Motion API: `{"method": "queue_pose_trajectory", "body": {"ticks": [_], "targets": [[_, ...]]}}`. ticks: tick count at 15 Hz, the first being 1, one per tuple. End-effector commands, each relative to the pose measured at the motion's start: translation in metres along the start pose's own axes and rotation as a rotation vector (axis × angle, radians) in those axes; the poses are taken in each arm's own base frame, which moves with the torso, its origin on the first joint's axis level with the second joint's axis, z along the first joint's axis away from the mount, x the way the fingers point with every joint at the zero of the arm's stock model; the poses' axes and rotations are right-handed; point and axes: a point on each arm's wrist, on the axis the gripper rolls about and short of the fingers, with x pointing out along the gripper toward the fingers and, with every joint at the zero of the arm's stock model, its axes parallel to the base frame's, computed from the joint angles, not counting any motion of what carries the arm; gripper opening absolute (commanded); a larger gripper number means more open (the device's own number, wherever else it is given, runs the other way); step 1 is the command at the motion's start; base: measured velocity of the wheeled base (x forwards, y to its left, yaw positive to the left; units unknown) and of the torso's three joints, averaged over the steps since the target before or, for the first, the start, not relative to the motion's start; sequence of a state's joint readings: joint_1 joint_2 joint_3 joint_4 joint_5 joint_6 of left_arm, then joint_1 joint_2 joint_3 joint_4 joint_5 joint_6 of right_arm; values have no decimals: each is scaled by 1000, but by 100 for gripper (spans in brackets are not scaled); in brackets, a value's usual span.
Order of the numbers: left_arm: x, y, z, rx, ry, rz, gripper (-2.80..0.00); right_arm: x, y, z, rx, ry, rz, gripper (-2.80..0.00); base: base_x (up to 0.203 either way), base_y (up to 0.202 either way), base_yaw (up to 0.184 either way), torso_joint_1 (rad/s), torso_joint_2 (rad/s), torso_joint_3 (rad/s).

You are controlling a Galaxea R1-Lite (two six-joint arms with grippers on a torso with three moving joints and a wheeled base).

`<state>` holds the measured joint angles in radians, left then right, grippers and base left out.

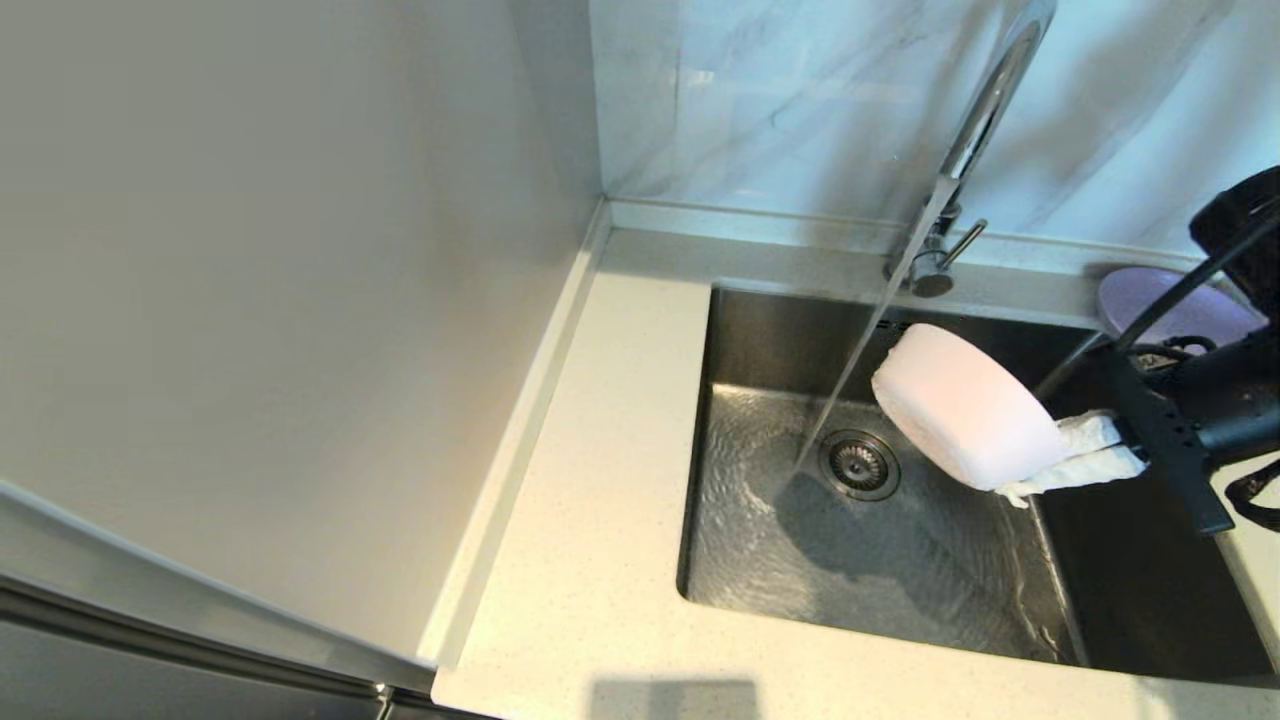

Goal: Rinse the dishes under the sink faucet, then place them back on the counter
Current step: Rinse the bowl

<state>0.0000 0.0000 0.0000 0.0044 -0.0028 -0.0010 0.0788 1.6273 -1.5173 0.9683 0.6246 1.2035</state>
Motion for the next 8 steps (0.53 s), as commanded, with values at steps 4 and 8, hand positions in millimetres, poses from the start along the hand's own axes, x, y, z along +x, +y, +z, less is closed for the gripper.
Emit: {"method": "queue_pose_trajectory", "body": {"ticks": [4, 8], "targets": [[0, 0, 0, -1, 0, 0, -280, 21, 18, 32, 99, -320, -144, -280, 0, 0, 0, 0, 0, 0], [0, 0, 0, -1, 0, 0, -280, 17, 26, 43, 114, -378, -115, -280, 0, 0, 0, 0, 0, 0]]}}
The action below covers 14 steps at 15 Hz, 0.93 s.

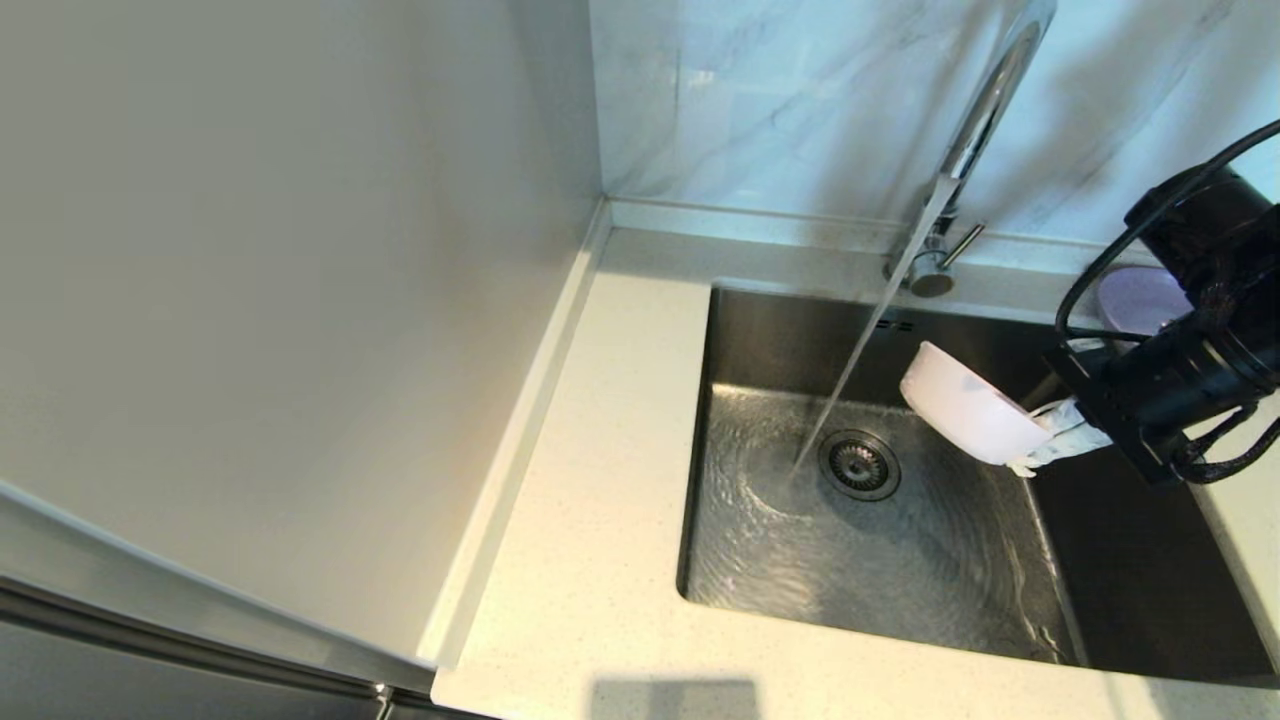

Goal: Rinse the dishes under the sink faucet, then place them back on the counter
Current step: Rinse the bowl

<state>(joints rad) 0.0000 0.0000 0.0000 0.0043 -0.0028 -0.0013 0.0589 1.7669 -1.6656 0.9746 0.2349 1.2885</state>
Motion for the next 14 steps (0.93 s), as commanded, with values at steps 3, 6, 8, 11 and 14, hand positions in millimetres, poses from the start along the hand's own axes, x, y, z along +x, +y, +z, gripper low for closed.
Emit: {"method": "queue_pose_trajectory", "body": {"ticks": [3, 6, 8, 11, 14], "targets": [[0, 0, 0, 0, 0, 0, -280, 4, 15, 6, 13, -7, 64, -280, 0, 0, 0, 0, 0, 0], [0, 0, 0, 0, 0, 0, -280, 6, 24, 9, 6, 18, 94, -280, 0, 0, 0, 0, 0, 0], [0, 0, 0, 0, 0, 0, -280, 9, 29, 11, 5, 17, 100, -280, 0, 0, 0, 0, 0, 0], [0, 0, 0, 0, 0, 0, -280, 8, 34, 13, -1, 13, 116, -280, 0, 0, 0, 0, 0, 0], [0, 0, 0, 0, 0, 0, -280, 3, 42, 14, -11, 3, 150, -280, 0, 0, 0, 0, 0, 0]]}}
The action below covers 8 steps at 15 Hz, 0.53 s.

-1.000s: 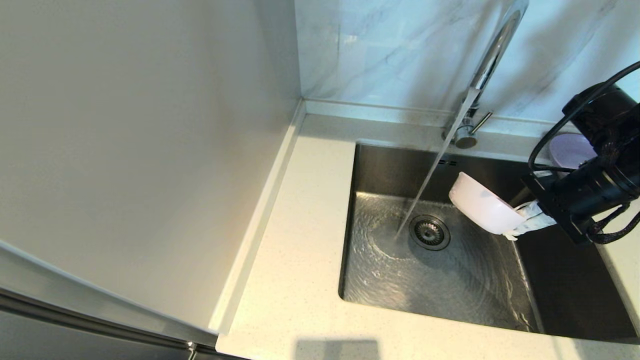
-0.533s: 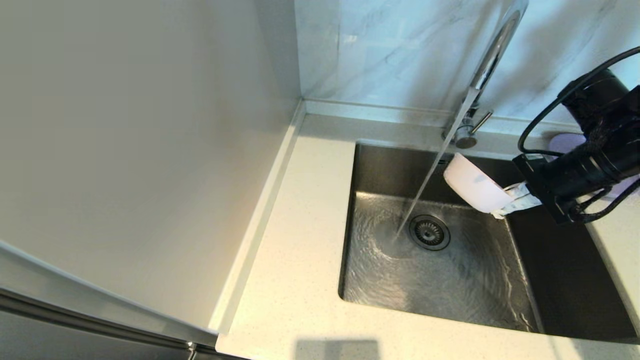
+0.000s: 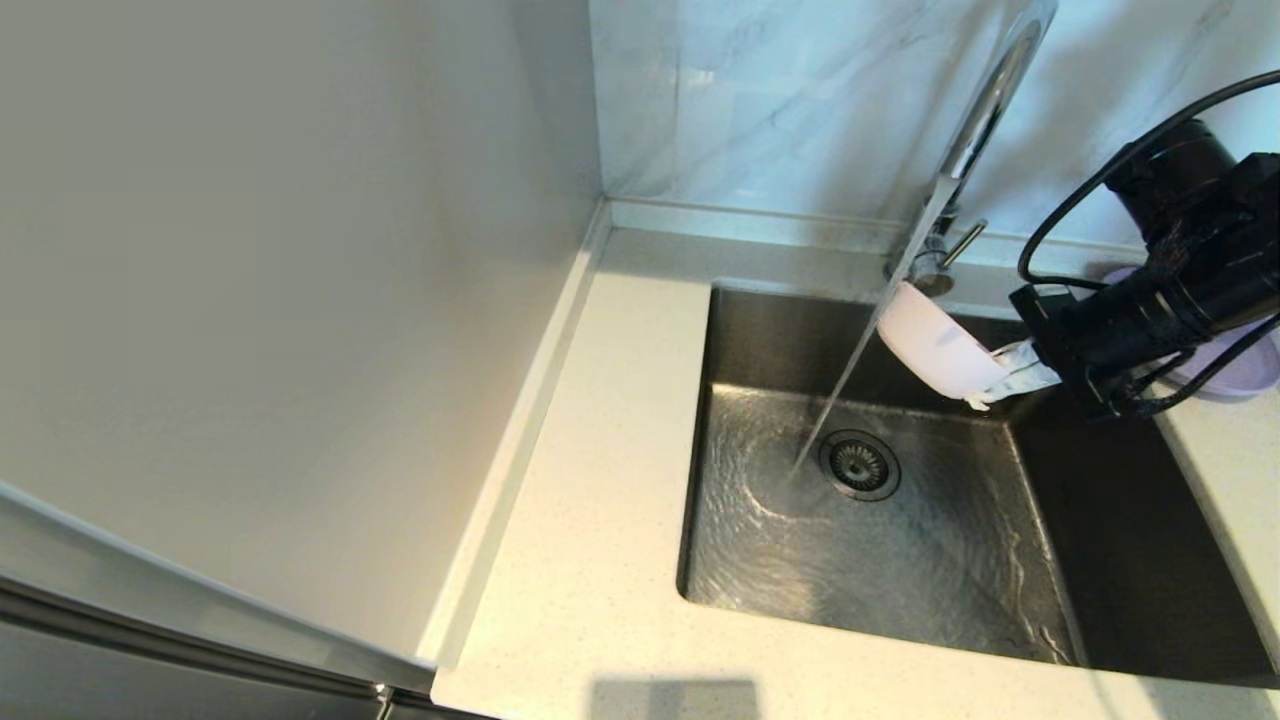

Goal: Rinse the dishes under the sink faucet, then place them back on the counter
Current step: Rinse the bowl

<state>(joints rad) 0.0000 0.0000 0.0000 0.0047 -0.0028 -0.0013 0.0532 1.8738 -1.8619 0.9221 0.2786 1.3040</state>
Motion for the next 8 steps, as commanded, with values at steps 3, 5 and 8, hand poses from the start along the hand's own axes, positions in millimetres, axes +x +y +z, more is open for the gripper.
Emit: {"method": "queue_pose_trajectory", "body": {"ticks": [3, 5, 8], "targets": [[0, 0, 0, 0, 0, 0, -280, 0, 4, 1, 4, 1, 6, -280, 0, 0, 0, 0, 0, 0], [0, 0, 0, 0, 0, 0, -280, 0, 4, 1, 4, 1, 5, -280, 0, 0, 0, 0, 0, 0], [0, 0, 0, 0, 0, 0, -280, -1, 3, 1, 0, -10, 2, -280, 0, 0, 0, 0, 0, 0]]}}
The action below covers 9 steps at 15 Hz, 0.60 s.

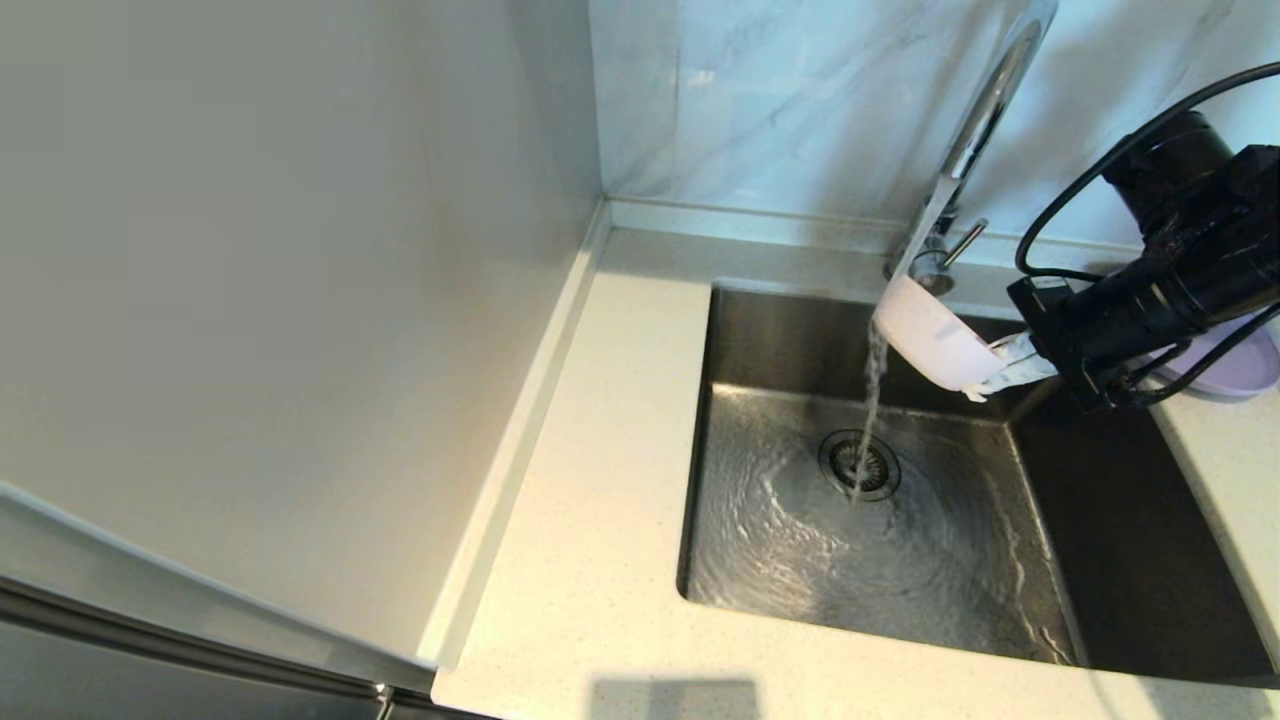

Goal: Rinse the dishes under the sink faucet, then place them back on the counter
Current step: Rinse the bowl

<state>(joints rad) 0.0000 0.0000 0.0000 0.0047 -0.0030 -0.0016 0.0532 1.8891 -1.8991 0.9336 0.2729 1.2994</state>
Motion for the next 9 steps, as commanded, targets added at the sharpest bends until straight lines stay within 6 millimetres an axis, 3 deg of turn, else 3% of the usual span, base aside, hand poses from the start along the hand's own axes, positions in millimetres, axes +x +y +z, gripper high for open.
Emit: {"method": "queue_pose_trajectory", "body": {"ticks": [1, 5, 7, 9], "targets": [[0, 0, 0, 0, 0, 0, -280, -2, -3, 5, 15, -19, -10, -280, 0, 0, 0, 0, 0, 0], [0, 0, 0, 0, 0, 0, -280, -14, -27, 12, -123, -158, -128, -280, 0, 0, 0, 0, 0, 0], [0, 0, 0, 0, 0, 0, -280, -35, -45, 3, -361, -204, -165, -280, 0, 0, 0, 0, 0, 0], [0, 0, 0, 0, 0, 0, -280, -51, -70, -8, -725, -281, -227, -280, 0, 0, 0, 0, 0, 0]]}}
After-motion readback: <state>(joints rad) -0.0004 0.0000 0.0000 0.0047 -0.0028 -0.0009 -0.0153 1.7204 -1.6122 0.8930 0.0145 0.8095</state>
